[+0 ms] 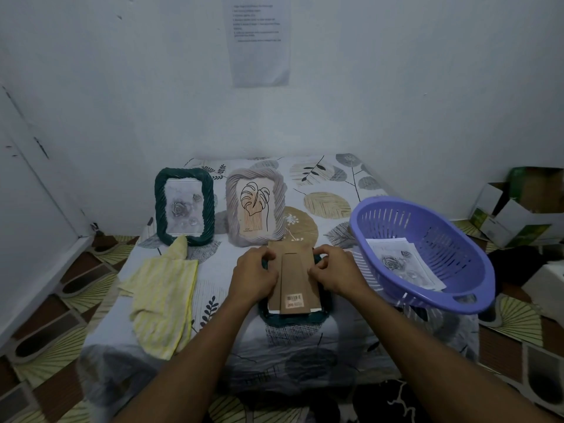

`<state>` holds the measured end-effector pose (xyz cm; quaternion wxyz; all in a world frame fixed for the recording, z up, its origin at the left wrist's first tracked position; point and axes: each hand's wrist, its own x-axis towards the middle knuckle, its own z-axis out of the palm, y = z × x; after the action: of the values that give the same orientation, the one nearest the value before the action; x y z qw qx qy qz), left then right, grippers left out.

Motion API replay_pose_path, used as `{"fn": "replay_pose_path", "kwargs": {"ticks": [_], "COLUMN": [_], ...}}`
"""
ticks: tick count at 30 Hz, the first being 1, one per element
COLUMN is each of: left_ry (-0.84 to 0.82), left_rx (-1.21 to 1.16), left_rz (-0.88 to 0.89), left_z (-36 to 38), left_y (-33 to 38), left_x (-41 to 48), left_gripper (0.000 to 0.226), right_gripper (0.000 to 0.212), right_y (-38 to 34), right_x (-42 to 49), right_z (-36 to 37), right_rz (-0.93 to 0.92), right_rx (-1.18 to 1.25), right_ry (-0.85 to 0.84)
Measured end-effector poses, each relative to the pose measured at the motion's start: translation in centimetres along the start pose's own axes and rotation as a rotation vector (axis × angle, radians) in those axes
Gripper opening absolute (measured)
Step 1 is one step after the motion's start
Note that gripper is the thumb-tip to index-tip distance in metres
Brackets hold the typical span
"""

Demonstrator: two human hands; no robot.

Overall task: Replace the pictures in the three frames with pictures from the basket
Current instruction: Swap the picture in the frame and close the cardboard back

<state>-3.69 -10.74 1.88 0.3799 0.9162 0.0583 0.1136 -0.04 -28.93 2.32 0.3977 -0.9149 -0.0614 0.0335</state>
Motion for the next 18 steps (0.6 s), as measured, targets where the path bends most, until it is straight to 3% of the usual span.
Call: {"fn": "replay_pose_path", "kwargs": {"ticks": [6, 18], "left_ry": [-0.037, -0.059], "left_rx": [0.010, -0.014], "left_rz": [-0.026, 0.034], "left_z": [-0.47, -0.57], "left_y": [0.14, -0.53], "left_x": [0.18, -0.12], "left_gripper": [0.022, 0.025], "right_gripper": [0.043, 0.042], "right_y": [-0.05, 0.00], "right_x": [0.50, -0.01], "right_z": [-0.42, -0.22], "right_rz": [-0.002, -0.024], "right_rx": [-0.097, -0.097], "right_ry": [-0.076, -0.070]}}
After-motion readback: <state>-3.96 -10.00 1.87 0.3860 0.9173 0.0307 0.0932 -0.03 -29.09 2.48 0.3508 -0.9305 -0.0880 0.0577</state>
